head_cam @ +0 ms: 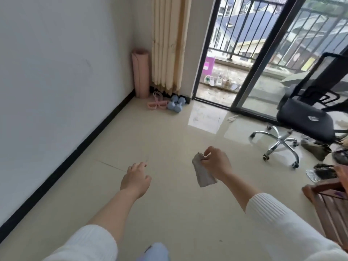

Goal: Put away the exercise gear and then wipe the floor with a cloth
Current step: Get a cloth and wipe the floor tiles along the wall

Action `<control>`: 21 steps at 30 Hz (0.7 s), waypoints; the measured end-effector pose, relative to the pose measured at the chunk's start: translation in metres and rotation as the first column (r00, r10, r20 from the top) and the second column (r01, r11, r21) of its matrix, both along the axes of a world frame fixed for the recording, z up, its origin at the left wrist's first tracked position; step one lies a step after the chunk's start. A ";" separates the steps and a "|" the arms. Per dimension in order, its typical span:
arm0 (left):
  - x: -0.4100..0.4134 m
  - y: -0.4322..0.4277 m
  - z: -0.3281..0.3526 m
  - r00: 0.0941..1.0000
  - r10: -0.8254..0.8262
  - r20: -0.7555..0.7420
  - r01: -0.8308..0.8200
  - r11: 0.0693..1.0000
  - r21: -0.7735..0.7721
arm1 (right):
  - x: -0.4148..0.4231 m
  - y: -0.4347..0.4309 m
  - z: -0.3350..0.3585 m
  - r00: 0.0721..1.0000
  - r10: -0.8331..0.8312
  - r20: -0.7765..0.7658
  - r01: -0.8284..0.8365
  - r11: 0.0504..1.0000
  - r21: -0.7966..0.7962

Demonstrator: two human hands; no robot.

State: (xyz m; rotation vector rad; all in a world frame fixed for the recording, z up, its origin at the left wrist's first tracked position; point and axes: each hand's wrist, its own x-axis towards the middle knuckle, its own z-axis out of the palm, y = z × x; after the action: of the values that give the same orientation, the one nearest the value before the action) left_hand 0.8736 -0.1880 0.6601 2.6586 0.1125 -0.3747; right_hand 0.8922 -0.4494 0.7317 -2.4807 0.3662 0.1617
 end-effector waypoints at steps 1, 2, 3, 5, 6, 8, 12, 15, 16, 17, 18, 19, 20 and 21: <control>0.020 0.002 -0.005 0.999 0.031 -0.012 -0.031 1.000 -0.001 | 0.026 0.001 -0.003 1.000 0.028 -0.005 -0.028 1.000 0.009; 0.040 0.004 -0.010 0.998 0.055 -0.026 -0.055 0.998 -0.001 | 0.052 0.003 -0.006 0.998 0.065 -0.014 -0.065 0.998 0.021; 0.061 0.005 -0.016 0.997 0.071 -0.038 -0.071 0.997 0.004 | 0.080 0.006 -0.010 0.994 0.109 -0.028 -0.108 0.994 0.032; 0.104 0.008 -0.031 0.993 0.105 -0.056 -0.104 0.994 0.009 | 0.140 0.014 -0.019 0.980 0.190 -0.059 -0.187 0.981 0.043; 0.126 0.010 -0.038 0.988 0.138 -0.066 -0.139 0.990 0.001 | 0.171 0.020 -0.025 0.973 0.220 -0.072 -0.217 0.975 0.048; 0.175 0.014 -0.056 0.969 0.231 -0.083 -0.234 0.972 -0.022 | 0.236 0.033 -0.036 0.958 0.274 -0.086 -0.270 0.961 0.055; 0.278 0.017 -0.093 0.906 0.393 -0.155 -0.405 0.913 -0.054 | 0.364 0.058 -0.068 0.919 0.364 -0.149 -0.353 0.931 0.098; 0.340 0.008 -0.111 0.865 0.456 -0.209 -0.481 0.872 -0.089 | 0.446 0.069 -0.094 0.898 0.383 -0.218 -0.360 0.923 0.138; 0.358 0.006 -0.117 0.862 0.463 -0.208 -0.489 0.866 -0.100 | 0.468 0.073 -0.102 0.894 0.381 -0.235 -0.349 0.922 0.165; 0.375 0.003 -0.122 0.857 0.472 -0.209 -0.500 0.858 -0.113 | 0.490 0.077 -0.111 0.892 0.378 -0.247 -0.339 0.922 0.185; 0.392 0.001 -0.129 0.848 0.487 -0.211 -0.518 0.845 -0.133 | 0.510 0.082 -0.120 0.891 0.379 -0.249 -0.337 0.921 0.197; 0.407 0.000 -0.137 0.836 0.504 -0.215 -0.539 0.829 -0.152 | 0.529 0.089 -0.129 0.889 0.388 -0.244 -0.343 0.916 0.207; 0.420 -0.001 -0.147 0.822 0.526 -0.219 -0.563 0.810 -0.164 | 0.545 0.096 -0.142 0.884 0.402 -0.239 -0.356 0.910 0.213; 0.433 0.000 -0.160 0.803 0.553 -0.224 -0.590 0.790 -0.167 | 0.560 0.104 -0.157 0.876 0.420 -0.238 -0.374 0.902 0.218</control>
State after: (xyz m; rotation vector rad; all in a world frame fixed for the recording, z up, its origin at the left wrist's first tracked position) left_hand 1.3066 -0.1882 0.4998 2.2137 0.8596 -0.3693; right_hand 1.4526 -0.3454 0.5746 -2.3386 -0.0543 0.6919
